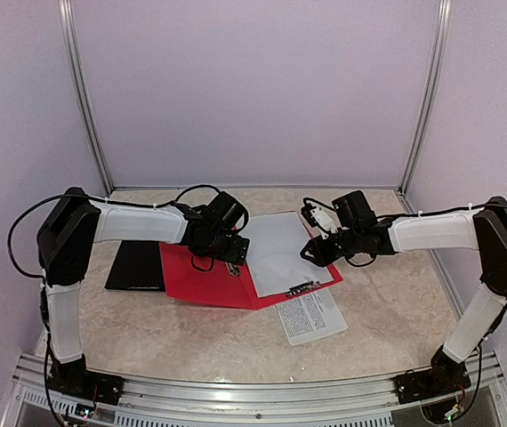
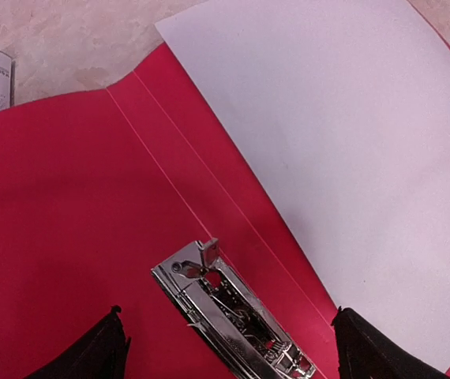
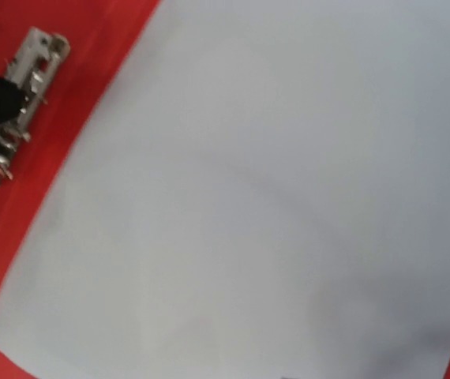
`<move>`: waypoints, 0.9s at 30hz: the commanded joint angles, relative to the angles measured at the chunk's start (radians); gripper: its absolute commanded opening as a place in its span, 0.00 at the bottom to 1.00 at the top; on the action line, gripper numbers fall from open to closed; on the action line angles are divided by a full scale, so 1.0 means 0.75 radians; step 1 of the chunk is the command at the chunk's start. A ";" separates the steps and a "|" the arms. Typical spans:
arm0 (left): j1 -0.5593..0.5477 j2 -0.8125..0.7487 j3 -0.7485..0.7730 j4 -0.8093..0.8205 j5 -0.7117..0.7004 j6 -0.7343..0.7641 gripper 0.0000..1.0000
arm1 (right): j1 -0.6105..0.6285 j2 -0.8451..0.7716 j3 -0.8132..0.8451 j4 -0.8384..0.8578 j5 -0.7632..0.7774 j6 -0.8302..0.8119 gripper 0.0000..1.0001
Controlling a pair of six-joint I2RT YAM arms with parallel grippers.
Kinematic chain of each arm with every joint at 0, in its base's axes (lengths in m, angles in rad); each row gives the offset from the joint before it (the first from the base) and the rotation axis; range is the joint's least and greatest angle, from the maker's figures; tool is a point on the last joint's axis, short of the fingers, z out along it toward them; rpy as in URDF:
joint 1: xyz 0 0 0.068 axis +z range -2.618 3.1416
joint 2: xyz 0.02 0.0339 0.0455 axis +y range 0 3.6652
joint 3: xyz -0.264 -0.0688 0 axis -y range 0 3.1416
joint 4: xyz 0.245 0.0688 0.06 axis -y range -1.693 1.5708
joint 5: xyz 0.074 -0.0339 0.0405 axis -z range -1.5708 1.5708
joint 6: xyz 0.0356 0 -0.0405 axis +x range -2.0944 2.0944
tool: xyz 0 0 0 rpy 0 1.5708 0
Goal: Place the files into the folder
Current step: Move the folder with some files to the center of the board.
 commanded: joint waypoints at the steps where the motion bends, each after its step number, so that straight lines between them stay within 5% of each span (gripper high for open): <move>1: 0.000 0.087 0.028 -0.083 -0.012 -0.080 0.86 | 0.011 -0.031 -0.060 0.025 0.029 0.016 0.29; 15: -0.072 0.072 -0.052 0.005 0.111 -0.254 0.79 | 0.028 -0.077 -0.172 0.086 -0.035 0.083 0.28; 27: -0.099 -0.004 -0.115 0.154 0.302 -0.385 0.76 | 0.032 -0.278 -0.190 -0.134 0.188 0.054 0.28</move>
